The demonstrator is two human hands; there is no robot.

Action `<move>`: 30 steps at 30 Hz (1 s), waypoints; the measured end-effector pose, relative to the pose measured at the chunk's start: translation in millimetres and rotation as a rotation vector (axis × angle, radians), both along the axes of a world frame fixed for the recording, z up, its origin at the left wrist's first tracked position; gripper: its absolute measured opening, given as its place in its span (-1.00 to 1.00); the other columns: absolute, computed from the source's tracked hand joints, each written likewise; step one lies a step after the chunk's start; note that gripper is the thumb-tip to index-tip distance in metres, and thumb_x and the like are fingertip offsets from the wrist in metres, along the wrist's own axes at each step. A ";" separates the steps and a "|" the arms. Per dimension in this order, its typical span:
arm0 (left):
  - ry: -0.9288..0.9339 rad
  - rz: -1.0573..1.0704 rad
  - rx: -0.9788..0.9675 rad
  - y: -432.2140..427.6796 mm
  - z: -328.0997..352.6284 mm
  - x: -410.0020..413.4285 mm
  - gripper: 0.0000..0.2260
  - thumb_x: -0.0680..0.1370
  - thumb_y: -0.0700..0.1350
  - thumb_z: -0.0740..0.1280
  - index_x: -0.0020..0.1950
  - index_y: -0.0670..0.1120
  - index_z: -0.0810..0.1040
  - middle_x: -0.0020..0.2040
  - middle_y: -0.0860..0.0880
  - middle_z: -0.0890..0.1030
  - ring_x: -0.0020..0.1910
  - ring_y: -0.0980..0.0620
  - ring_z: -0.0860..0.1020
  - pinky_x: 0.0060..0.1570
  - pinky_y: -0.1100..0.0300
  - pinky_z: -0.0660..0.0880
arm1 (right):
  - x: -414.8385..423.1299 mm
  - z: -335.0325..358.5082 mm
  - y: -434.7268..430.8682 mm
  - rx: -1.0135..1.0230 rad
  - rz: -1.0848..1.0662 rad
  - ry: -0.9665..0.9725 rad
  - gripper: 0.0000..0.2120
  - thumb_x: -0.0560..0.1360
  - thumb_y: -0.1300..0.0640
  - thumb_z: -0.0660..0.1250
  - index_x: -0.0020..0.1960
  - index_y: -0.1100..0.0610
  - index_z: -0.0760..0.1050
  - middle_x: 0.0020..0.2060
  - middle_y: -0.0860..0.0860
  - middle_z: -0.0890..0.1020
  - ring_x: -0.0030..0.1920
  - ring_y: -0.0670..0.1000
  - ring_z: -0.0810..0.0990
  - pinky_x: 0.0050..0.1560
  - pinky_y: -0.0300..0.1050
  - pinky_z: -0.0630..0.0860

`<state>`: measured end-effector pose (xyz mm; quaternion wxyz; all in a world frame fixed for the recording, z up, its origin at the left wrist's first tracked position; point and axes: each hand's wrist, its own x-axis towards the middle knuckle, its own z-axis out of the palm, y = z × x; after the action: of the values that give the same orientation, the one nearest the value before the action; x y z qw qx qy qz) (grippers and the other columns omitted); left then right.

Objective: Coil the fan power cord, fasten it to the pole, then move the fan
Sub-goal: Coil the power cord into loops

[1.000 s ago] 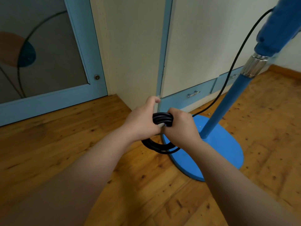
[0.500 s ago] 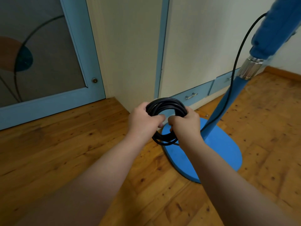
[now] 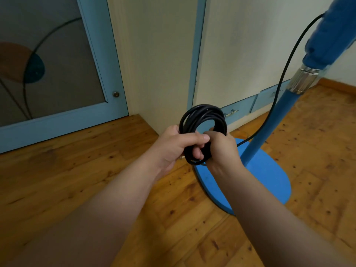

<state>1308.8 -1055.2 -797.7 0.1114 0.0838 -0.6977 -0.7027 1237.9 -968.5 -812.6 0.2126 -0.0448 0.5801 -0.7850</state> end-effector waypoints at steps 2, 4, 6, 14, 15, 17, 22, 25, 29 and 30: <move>0.026 0.070 0.012 2.7 -2.9 -4.3 -0.71 0.43 -0.21 0.36 -0.51 -0.10 0.49 -0.62 -0.04 0.43 -0.50 -0.04 0.45 -0.14 0.16 0.51 | -0.2 -5.6 -1.6 -0.042 0.034 -0.032 -0.85 0.36 0.43 0.19 -0.26 0.20 0.34 -0.58 0.07 0.40 -0.56 0.03 0.40 -0.40 -0.09 0.39; 0.043 0.106 0.038 3.5 -4.0 -6.8 -0.73 0.40 -0.19 0.36 -0.49 -0.15 0.44 -0.65 -0.03 0.37 -0.57 -0.03 0.38 -0.28 0.15 0.47 | -1.4 -8.5 -0.8 -0.013 0.093 -0.011 -0.90 0.36 0.40 0.24 -0.26 0.23 0.40 -0.52 0.10 0.45 -0.50 0.06 0.46 -0.38 -0.10 0.44; 0.028 0.125 0.084 1.4 -3.3 -7.3 -0.77 0.41 -0.27 0.34 -0.42 -0.22 0.37 -0.67 -0.01 0.32 -0.64 0.02 0.31 -0.45 0.20 0.36 | -3.2 -8.7 1.4 0.094 0.134 0.054 -0.93 0.37 0.37 0.29 -0.17 0.25 0.46 -0.39 0.13 0.51 -0.36 0.08 0.52 -0.34 -0.13 0.47; -0.074 -0.014 0.054 4.3 2.3 -4.9 -0.81 0.37 -0.45 0.25 -0.33 -0.20 0.38 -0.56 -0.03 0.32 -0.69 0.14 0.23 -0.62 0.32 0.16 | -12.3 11.4 16.6 0.422 0.085 0.746 -0.71 0.32 0.39 0.32 -0.23 -0.01 0.46 -0.34 -0.12 0.55 -0.28 -0.13 0.53 -0.24 -0.25 0.50; -0.077 -0.030 0.054 5.7 2.9 -5.3 -0.80 0.37 -0.45 0.25 -0.34 -0.19 0.37 -0.57 -0.02 0.33 -0.69 0.14 0.23 -0.63 0.31 0.16 | -13.4 11.6 18.7 0.467 0.083 0.793 -0.70 0.31 0.38 0.31 -0.33 -0.04 0.41 -0.42 -0.12 0.50 -0.36 -0.10 0.48 -0.33 -0.23 0.43; -0.069 -0.054 0.030 8.8 3.8 -7.0 -0.79 0.39 -0.43 0.26 -0.35 -0.18 0.37 -0.61 0.01 0.34 -0.68 0.14 0.25 -0.61 0.31 0.20 | -16.2 11.5 22.6 0.513 0.042 0.839 -0.66 0.29 0.35 0.29 -0.44 -0.05 0.31 -0.56 -0.12 0.43 -0.47 -0.14 0.36 -0.44 -0.30 0.28; 0.012 0.025 -0.078 18.0 3.2 -11.2 -0.80 0.41 -0.36 0.33 -0.33 -0.11 0.45 -0.54 0.02 0.44 -0.53 0.08 0.41 -0.42 0.29 0.41 | -21.9 12.8 28.8 0.508 -0.049 0.805 -0.72 0.29 0.36 0.28 -0.42 0.00 0.39 -0.52 -0.04 0.45 -0.40 0.02 0.40 -0.35 -0.07 0.37; 0.049 0.073 -0.072 21.7 1.7 -11.9 -0.80 0.40 -0.37 0.34 -0.32 -0.11 0.47 -0.44 -0.01 0.49 -0.41 0.10 0.48 -0.29 0.30 0.46 | -22.3 12.2 29.8 0.413 -0.114 0.673 -0.88 0.34 0.33 0.29 -0.28 0.14 0.51 -0.43 0.07 0.51 -0.35 0.05 0.43 -0.30 0.01 0.41; 0.035 0.225 -0.075 27.5 0.7 -16.3 -0.78 0.39 -0.35 0.36 -0.34 -0.08 0.43 -0.38 -0.02 0.44 -0.30 0.05 0.46 -0.21 0.21 0.40 | -19.5 14.4 29.0 0.191 -0.188 0.358 -0.81 0.42 0.27 0.33 -0.30 0.05 0.47 -0.47 0.01 0.42 -0.39 0.03 0.37 -0.33 -0.11 0.37; 0.030 0.263 -0.072 30.0 0.8 -17.4 -0.78 0.39 -0.33 0.36 -0.34 -0.08 0.41 -0.36 -0.03 0.43 -0.29 0.04 0.45 -0.20 0.21 0.40 | -18.5 15.2 27.7 0.140 -0.198 0.280 -0.81 0.44 0.26 0.33 -0.30 0.05 0.45 -0.47 0.01 0.38 -0.42 0.02 0.35 -0.36 -0.12 0.36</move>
<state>1291.4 -1025.2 -796.9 0.2158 0.1600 -0.7037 -0.6578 1219.4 -940.8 -797.5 0.0540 -0.0815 0.6590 -0.7458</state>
